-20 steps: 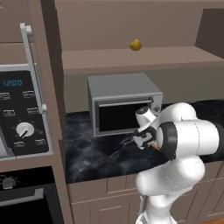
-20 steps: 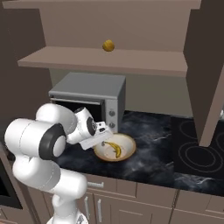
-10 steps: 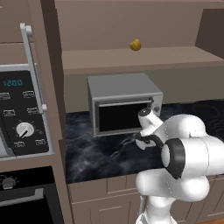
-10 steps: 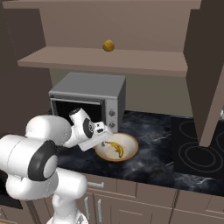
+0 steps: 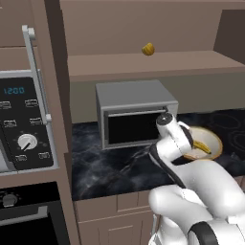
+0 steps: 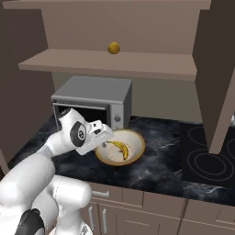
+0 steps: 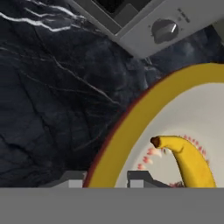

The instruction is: Pick the banana from the cabinet and place it in the bowl. Then pick the bowl and place it in the sink. Then turn on the sink facuet.

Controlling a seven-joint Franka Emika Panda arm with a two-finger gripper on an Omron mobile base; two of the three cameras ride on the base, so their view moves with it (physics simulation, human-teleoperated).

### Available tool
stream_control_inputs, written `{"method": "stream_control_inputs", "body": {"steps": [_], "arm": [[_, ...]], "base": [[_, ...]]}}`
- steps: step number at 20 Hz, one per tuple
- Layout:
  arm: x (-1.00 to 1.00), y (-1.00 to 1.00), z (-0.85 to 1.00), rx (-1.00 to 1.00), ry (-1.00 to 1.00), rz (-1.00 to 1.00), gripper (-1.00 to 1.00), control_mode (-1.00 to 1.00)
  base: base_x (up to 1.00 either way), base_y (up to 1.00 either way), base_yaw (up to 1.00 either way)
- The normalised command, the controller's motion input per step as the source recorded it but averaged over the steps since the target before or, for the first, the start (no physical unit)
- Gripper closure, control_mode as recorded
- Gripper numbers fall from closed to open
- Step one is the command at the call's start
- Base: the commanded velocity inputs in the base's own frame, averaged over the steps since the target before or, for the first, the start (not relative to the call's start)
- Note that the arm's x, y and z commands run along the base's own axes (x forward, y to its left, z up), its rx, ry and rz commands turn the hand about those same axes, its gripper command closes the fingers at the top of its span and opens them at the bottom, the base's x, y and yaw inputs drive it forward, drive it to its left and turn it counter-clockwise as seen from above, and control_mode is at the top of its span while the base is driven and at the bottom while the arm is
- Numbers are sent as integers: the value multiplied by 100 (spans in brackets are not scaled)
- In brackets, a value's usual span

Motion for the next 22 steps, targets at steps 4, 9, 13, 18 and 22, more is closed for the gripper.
{"method": "stream_control_inputs", "body": {"steps": [4, 9, 13, 18, 22], "arm": [[-33, 0, 100, 0, 0, 11, 100, -100], [-42, 1, 100, 0, 0, 18, 100, -100], [-49, 25, 100, 0, 0, 27, 100, -100], [-53, 47, 100, 0, 0, 27, 100, -100], [-58, 27, 100, -4, 0, 20, 100, -100]], "base": [[0, 0, 0], [0, 0, 0], [0, 0, 0], [0, 0, 0], [0, 0, 0]]}}
